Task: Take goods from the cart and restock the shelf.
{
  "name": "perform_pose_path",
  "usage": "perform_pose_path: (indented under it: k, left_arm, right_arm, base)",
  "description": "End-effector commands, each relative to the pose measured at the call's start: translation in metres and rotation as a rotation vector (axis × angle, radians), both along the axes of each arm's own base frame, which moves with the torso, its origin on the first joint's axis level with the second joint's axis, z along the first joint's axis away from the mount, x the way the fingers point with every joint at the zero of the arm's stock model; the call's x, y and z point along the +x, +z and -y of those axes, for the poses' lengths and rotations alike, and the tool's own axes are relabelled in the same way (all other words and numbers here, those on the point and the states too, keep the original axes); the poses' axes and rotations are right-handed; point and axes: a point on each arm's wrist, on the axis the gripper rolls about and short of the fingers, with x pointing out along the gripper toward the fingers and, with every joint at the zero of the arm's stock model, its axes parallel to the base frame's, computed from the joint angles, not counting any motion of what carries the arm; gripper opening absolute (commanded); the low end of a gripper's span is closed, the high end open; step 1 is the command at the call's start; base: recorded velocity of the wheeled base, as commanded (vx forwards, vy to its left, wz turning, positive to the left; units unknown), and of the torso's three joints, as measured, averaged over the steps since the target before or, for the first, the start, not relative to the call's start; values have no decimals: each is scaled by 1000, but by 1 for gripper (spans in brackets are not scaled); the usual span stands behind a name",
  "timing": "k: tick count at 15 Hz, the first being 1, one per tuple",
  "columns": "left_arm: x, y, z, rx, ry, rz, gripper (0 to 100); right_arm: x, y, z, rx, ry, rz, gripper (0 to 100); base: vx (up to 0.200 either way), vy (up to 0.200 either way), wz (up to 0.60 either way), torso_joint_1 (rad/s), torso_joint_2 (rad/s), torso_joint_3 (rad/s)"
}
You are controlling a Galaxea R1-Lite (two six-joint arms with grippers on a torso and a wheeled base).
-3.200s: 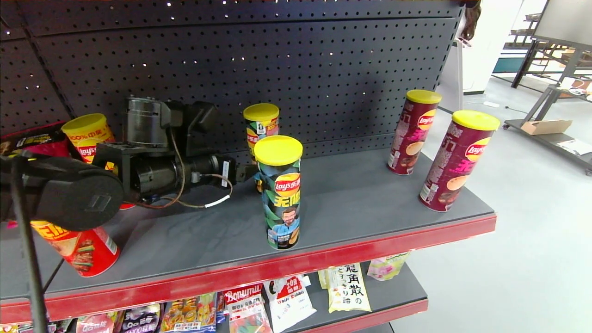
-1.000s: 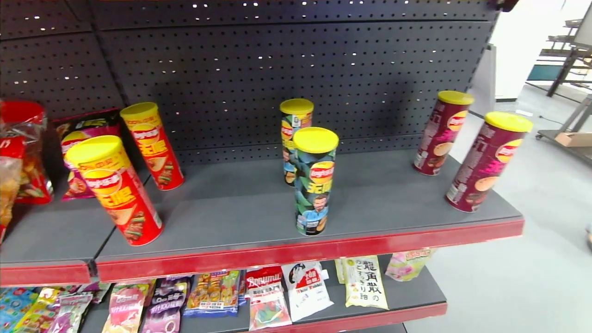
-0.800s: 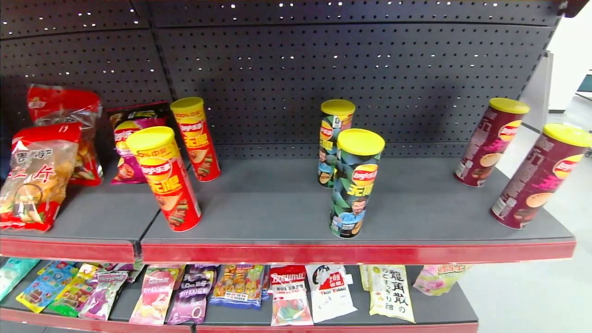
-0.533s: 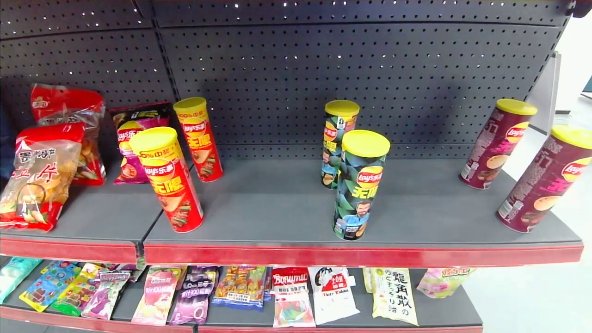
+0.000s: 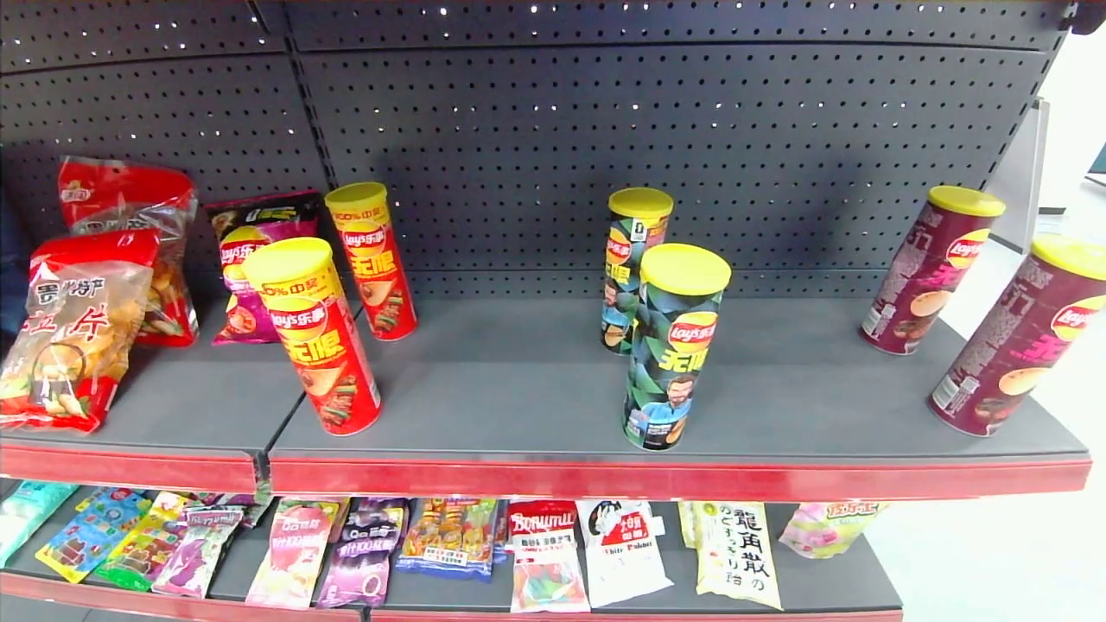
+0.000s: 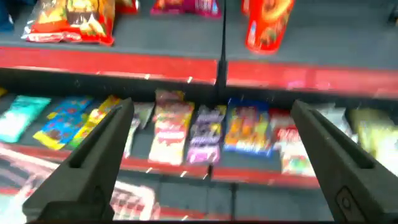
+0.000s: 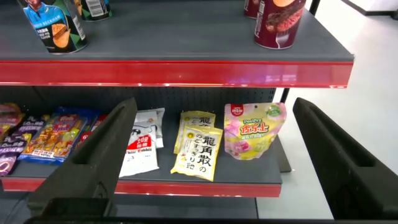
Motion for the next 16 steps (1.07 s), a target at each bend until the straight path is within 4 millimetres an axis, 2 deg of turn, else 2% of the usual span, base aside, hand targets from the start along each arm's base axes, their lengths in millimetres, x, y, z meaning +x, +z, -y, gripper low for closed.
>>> perform_pose_path:
  k: [1,2,3,4,5,7,10,14,15,16]
  left_arm:
    - [14,-34,1,-22,2,-48,100]
    - [20,-41,2,-26,-17,-7,100]
    - [21,-40,3,-26,-74,22,100]
    - [22,-43,6,49,-201,35,100]
    - [23,-43,7,74,-244,60,100]
    - [22,-49,6,43,-157,4,100]
    - [16,-50,7,41,-93,92,100]
    - [16,-50,7,39,-91,92,100]
    - [16,-50,7,39,-91,92,100]
    - [16,-50,7,41,-91,92,100]
  right_arm:
    - [0,0,0,0,1,1,100]
    - [0,0,0,0,1,1,100]
    - [0,0,0,1,1,1,100]
    - [0,0,0,0,1,1,100]
    - [0,0,0,1,1,1,100]
    - [0,0,0,0,1,1,100]
    - [0,0,0,-3,2,1,100]
    - [0,1,-1,-31,44,6,100]
    - [-1,5,-1,-33,65,27,100]
    - [-2,56,-2,6,133,58,100]
  base:
    - [0,0,0,0,0,0]
    - [0,0,0,0,0,0]
    - [0,0,0,0,0,0]
    - [0,0,0,0,0,0]
    - [0,0,0,0,0,0]
    - [0,0,0,0,0,0]
    - [0,0,0,0,0,0]
    - [0,0,0,0,0,0]
    - [0,0,0,0,0,0]
    - [0,0,0,0,0,0]
